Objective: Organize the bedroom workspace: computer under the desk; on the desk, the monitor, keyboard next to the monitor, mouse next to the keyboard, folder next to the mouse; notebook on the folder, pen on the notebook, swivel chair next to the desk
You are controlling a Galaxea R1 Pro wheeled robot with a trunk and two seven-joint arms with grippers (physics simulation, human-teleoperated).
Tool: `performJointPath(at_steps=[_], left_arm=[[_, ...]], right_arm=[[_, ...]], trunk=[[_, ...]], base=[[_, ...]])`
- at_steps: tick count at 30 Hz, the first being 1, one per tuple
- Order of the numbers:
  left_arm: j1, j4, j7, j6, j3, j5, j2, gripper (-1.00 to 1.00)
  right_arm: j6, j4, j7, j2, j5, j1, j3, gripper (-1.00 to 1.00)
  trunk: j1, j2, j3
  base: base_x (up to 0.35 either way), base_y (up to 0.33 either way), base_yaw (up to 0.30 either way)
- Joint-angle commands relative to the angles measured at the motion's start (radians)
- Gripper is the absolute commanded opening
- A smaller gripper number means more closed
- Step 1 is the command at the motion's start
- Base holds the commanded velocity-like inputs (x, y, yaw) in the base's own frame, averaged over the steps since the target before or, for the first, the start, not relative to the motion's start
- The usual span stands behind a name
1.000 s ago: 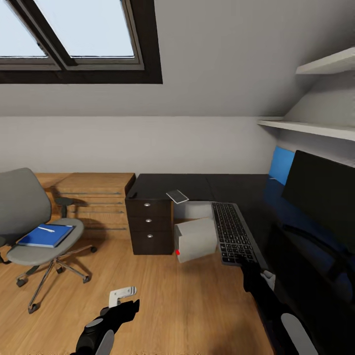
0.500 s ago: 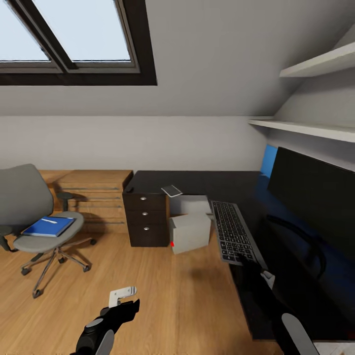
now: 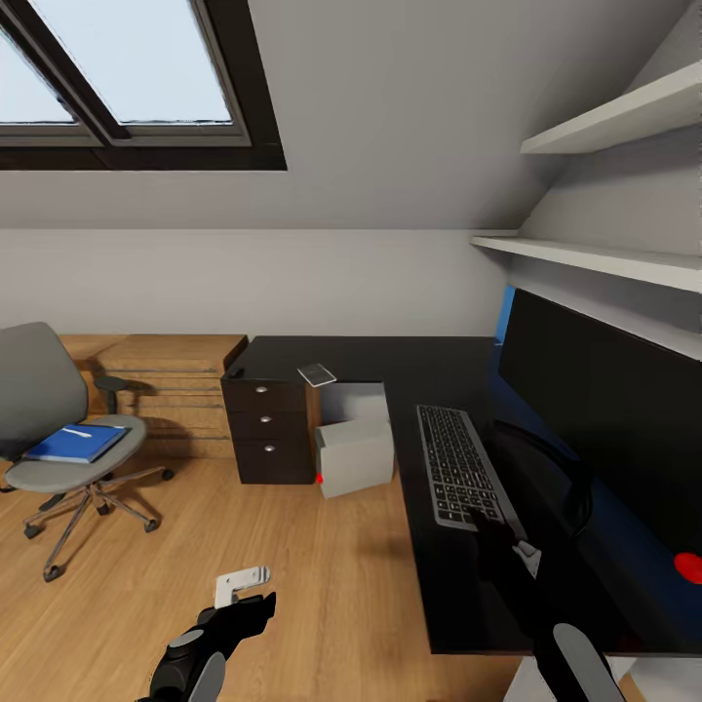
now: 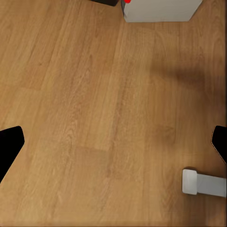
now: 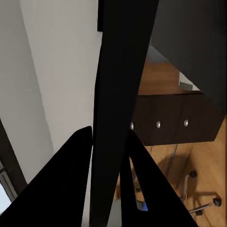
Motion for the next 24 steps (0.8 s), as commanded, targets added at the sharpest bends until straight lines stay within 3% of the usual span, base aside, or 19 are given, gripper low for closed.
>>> performJointPath(at_steps=[1, 3, 7, 9, 12, 18, 19, 22, 24], left_arm=[[-0.001, -0.002, 0.009, 0.003, -0.001, 0.011, 0.000, 1.00], [-0.001, -0.002, 0.009, 0.003, 0.000, 0.012, 0.000, 1.00], [-0.001, -0.002, 0.008, 0.004, 0.000, 0.013, 0.000, 1.00], [-0.001, -0.002, 0.007, 0.004, 0.001, 0.013, 0.000, 1.00], [-0.001, -0.002, 0.007, 0.004, 0.002, 0.013, 0.001, 1.00], [-0.001, -0.002, 0.007, 0.005, 0.002, 0.013, 0.002, 1.00], [-0.001, -0.002, 0.007, 0.005, 0.003, 0.013, 0.002, 1.00], [-0.001, -0.002, 0.007, 0.005, 0.002, 0.012, 0.002, 1.00], [-0.001, -0.002, 0.007, 0.005, 0.002, 0.012, 0.002, 1.00]], right_arm=[[0.004, 0.003, 0.005, 0.000, -0.010, -0.001, -0.001, -1.00], [0.003, 0.014, 0.005, -0.001, 0.005, -0.001, 0.001, -1.00], [0.003, 0.010, 0.000, 0.001, 0.107, -0.001, 0.017, -1.00], [0.002, 0.008, -0.004, 0.000, 0.177, -0.001, 0.053, -1.00], [0.004, 0.007, -0.007, 0.000, 0.222, -0.001, 0.077, -1.00], [0.004, 0.028, -0.009, -0.001, 0.244, -0.001, 0.085, -1.00], [0.002, 0.103, -0.010, -0.003, 0.247, -0.006, 0.075, -1.00], [0.002, 0.194, -0.010, -0.006, 0.247, -0.048, 0.067, -1.00], [0.002, 0.203, -0.010, -0.006, 0.247, -0.054, 0.058, -1.00]], trunk=[[0.000, -0.001, -0.001], [0.000, -0.001, -0.001], [0.000, -0.001, -0.001], [0.000, -0.001, -0.001], [0.000, -0.001, -0.001], [0.000, -0.001, -0.001], [0.000, -0.001, -0.001], [0.000, -0.001, -0.001], [0.000, -0.001, -0.001]], base=[[0.040, -0.345, 0.000], [0.017, -0.311, 0.000], [0.002, -0.091, 0.000], [0.001, -0.027, 0.000], [0.000, -0.012, 0.000], [0.000, -0.001, 0.000], [0.000, 0.000, 0.000], [0.000, 0.000, 0.000], [0.000, 0.000, 0.000]])
